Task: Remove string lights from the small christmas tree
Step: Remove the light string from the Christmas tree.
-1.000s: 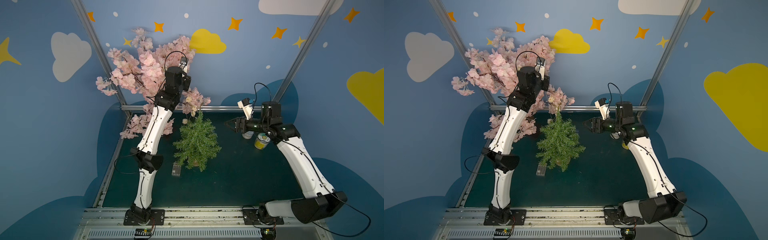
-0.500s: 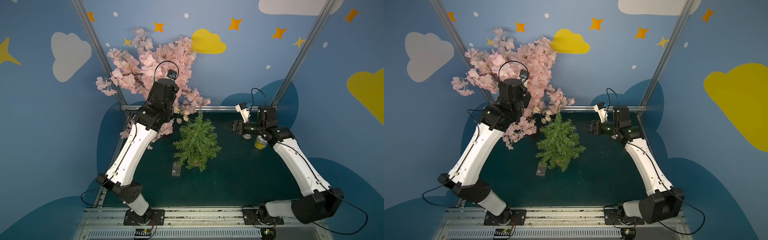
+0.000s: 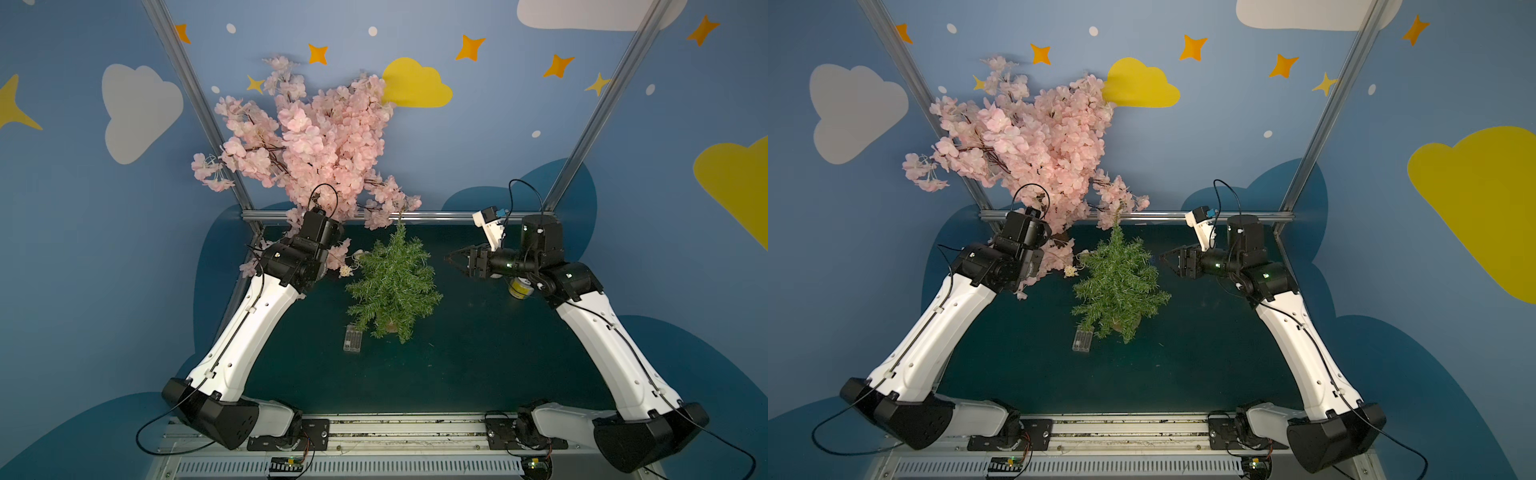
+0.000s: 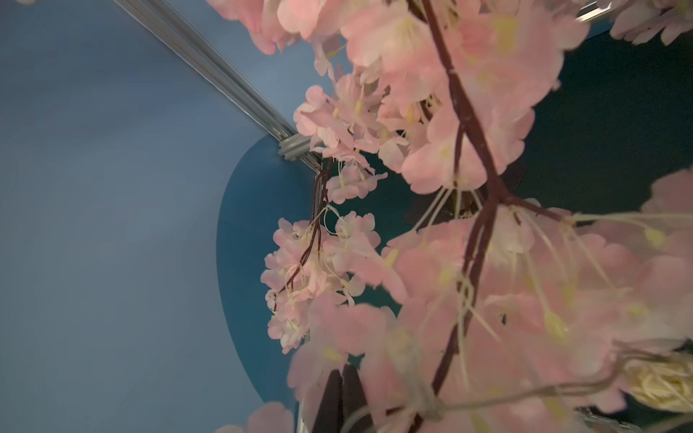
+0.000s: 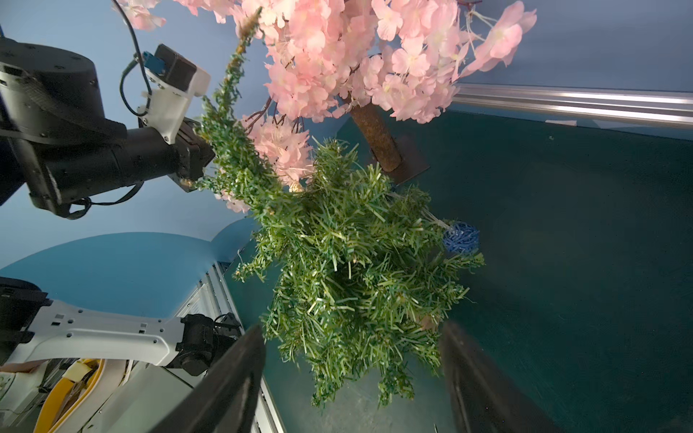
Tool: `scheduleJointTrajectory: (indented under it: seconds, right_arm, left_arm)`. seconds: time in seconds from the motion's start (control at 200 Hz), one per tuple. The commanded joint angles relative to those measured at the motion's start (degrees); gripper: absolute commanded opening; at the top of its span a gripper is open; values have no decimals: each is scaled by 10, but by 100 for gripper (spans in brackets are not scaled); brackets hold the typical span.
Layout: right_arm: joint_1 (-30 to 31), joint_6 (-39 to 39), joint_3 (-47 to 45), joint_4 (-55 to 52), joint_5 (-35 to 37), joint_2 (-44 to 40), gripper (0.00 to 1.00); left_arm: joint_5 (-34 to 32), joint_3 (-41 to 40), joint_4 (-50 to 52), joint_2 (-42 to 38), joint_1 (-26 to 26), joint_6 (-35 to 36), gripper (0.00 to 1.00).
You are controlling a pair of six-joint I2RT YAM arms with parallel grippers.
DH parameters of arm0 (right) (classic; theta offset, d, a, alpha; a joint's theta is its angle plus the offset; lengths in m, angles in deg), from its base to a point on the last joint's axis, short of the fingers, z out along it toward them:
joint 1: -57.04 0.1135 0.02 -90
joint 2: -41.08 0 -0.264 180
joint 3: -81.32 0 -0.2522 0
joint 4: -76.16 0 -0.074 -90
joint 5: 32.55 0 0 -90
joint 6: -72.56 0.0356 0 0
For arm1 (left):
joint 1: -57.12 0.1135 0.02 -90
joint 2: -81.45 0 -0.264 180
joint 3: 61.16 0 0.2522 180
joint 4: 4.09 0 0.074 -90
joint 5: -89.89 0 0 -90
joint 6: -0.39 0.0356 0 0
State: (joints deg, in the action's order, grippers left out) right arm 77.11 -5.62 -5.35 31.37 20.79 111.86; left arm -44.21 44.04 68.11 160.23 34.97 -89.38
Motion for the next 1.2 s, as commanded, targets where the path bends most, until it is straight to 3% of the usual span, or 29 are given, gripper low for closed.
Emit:
scheduleJointTrajectory:
  seconds: [0.0,0.15,0.33,0.501,0.611,0.916,1.197]
  right_arm:
    - [1,-2,-15,-6,12,-14,75]
    - [1,3,-23,2,11,-16,74]
    - [0,2,-28,6,12,-13,75]
    - [-6,7,-42,20,4,-11,74]
    - [-6,6,-46,21,0,-8,75]
    - [-13,-2,-43,12,3,-14,75]
    - [-14,-5,-47,14,-2,2,74]
  left_arm:
    - [43,-31,12,-18,0,-51,3]
    - [129,-70,-49,-23,-7,-78,3]
    - [202,-53,-58,10,-44,-118,3]
    - [213,-120,-105,19,-56,-188,3]
    - [214,-143,-156,38,-38,-199,3]
    - [177,-106,-215,146,30,-195,3]
    - [199,-123,-264,231,127,-194,3]
